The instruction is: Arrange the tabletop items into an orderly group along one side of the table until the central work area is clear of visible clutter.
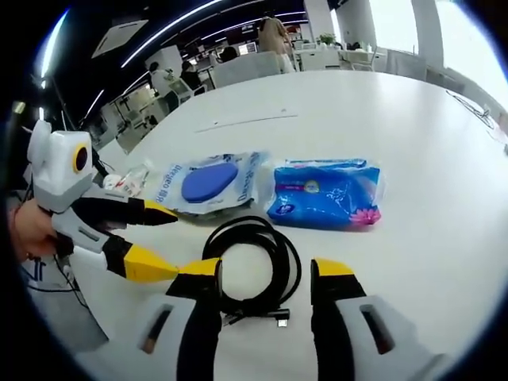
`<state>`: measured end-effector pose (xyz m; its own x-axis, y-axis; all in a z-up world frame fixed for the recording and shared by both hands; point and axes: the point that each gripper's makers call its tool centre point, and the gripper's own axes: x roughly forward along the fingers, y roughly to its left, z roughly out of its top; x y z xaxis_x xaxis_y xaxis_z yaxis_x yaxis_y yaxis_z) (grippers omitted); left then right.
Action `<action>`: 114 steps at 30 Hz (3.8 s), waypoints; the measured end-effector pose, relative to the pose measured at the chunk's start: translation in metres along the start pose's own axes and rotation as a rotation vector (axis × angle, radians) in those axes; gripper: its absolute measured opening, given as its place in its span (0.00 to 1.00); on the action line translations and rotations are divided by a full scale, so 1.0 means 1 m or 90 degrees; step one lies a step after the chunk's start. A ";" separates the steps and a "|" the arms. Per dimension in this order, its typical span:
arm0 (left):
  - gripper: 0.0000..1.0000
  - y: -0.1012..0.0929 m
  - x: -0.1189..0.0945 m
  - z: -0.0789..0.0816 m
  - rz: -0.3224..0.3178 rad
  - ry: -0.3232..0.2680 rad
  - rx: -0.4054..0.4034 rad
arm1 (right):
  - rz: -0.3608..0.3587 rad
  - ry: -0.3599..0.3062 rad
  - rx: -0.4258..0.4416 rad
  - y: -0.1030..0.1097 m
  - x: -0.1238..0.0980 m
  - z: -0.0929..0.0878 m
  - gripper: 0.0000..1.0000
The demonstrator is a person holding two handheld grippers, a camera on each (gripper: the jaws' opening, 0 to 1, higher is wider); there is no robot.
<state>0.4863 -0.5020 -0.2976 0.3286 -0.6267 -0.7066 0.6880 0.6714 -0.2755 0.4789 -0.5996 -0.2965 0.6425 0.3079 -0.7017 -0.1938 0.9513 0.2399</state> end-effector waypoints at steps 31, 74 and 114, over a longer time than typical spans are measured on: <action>0.76 0.009 -0.068 0.002 0.016 -0.055 -0.015 | 0.067 -0.057 -0.019 0.048 -0.024 0.036 0.55; 0.77 0.079 -0.212 -0.030 0.122 -0.157 -0.090 | 0.206 -0.077 -0.125 0.197 0.000 0.099 0.55; 0.77 0.155 -0.275 -0.044 0.164 -0.232 -0.171 | 0.323 0.001 -0.043 0.294 0.116 0.123 0.52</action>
<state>0.4748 -0.2083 -0.1746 0.7024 -0.4925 -0.5139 0.3806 0.8700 -0.3135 0.5881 -0.2869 -0.2247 0.4546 0.7311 -0.5087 -0.5281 0.6812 0.5070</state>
